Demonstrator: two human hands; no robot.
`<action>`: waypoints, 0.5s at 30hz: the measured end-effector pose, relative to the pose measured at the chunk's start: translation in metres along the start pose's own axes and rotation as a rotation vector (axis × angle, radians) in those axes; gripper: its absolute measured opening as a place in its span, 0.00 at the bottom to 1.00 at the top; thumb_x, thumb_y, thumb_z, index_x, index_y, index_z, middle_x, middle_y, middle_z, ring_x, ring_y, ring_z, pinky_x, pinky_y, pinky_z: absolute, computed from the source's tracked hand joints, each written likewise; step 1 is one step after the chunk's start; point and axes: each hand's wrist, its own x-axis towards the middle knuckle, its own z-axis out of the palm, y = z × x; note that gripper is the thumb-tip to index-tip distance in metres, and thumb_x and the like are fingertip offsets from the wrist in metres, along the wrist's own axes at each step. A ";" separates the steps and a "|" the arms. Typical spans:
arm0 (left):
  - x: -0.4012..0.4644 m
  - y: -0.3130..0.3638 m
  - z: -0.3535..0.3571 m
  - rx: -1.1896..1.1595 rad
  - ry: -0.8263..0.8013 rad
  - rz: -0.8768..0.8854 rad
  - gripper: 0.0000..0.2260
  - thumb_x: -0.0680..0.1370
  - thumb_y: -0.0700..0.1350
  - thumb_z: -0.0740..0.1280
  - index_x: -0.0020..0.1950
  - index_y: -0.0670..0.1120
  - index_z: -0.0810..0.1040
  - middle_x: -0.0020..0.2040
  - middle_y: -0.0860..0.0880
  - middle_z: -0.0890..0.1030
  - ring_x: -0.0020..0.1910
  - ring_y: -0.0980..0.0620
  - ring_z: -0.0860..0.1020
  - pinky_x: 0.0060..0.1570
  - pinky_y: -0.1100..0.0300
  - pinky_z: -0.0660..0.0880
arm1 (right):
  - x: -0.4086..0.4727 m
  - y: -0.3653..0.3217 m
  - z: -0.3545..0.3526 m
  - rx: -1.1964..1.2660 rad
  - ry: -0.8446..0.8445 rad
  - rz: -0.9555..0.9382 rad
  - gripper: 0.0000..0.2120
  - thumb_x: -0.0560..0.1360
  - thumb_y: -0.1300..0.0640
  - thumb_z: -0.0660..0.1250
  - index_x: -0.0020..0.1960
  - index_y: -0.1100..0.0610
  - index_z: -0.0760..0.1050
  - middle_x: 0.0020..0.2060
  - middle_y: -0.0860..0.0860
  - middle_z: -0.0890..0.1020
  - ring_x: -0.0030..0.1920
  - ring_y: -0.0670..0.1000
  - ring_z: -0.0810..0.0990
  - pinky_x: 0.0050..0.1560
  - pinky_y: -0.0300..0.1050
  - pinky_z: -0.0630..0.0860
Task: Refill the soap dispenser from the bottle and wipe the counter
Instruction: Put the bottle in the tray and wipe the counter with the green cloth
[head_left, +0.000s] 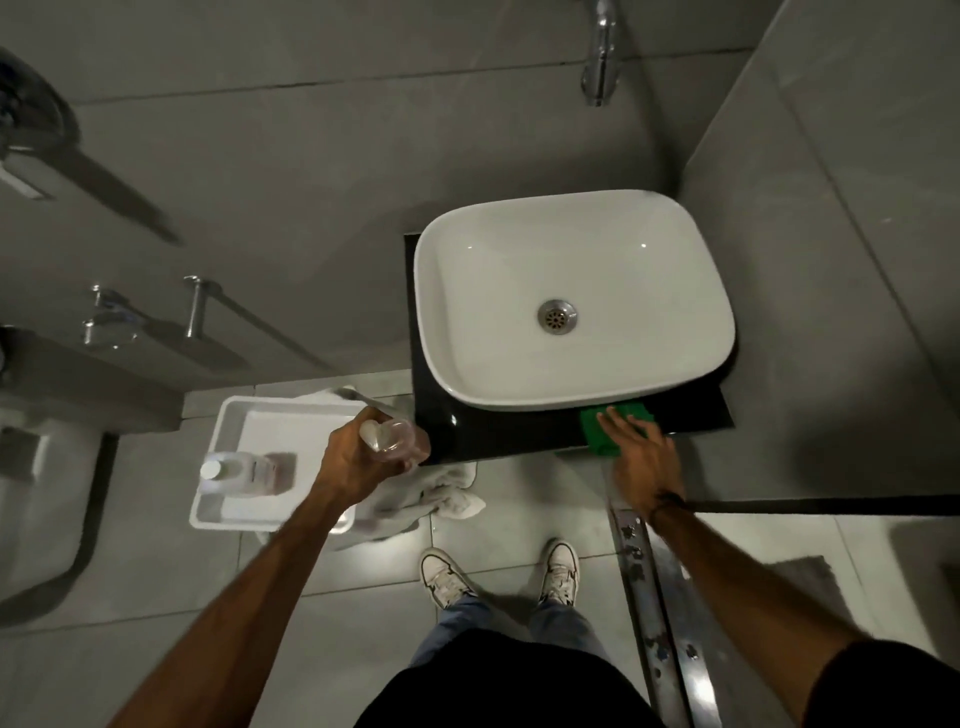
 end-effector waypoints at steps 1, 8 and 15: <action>0.001 0.001 0.001 0.004 -0.002 0.003 0.24 0.61 0.45 0.85 0.49 0.52 0.76 0.47 0.50 0.85 0.45 0.47 0.82 0.43 0.56 0.75 | 0.003 0.015 -0.008 0.000 0.007 0.051 0.40 0.64 0.66 0.68 0.74 0.44 0.70 0.73 0.42 0.73 0.68 0.54 0.72 0.56 0.55 0.75; -0.003 0.000 0.001 0.031 -0.005 0.019 0.26 0.60 0.43 0.85 0.52 0.49 0.77 0.48 0.48 0.85 0.46 0.45 0.82 0.47 0.51 0.79 | 0.019 0.073 -0.033 -0.088 -0.031 0.252 0.38 0.68 0.65 0.70 0.75 0.46 0.68 0.75 0.48 0.70 0.68 0.61 0.70 0.61 0.56 0.72; -0.012 -0.001 -0.001 0.034 0.017 0.004 0.25 0.61 0.42 0.85 0.52 0.47 0.77 0.46 0.50 0.84 0.46 0.44 0.82 0.47 0.53 0.78 | 0.016 0.040 -0.028 0.114 -0.006 0.594 0.34 0.75 0.58 0.66 0.78 0.53 0.60 0.74 0.61 0.65 0.70 0.66 0.67 0.67 0.59 0.70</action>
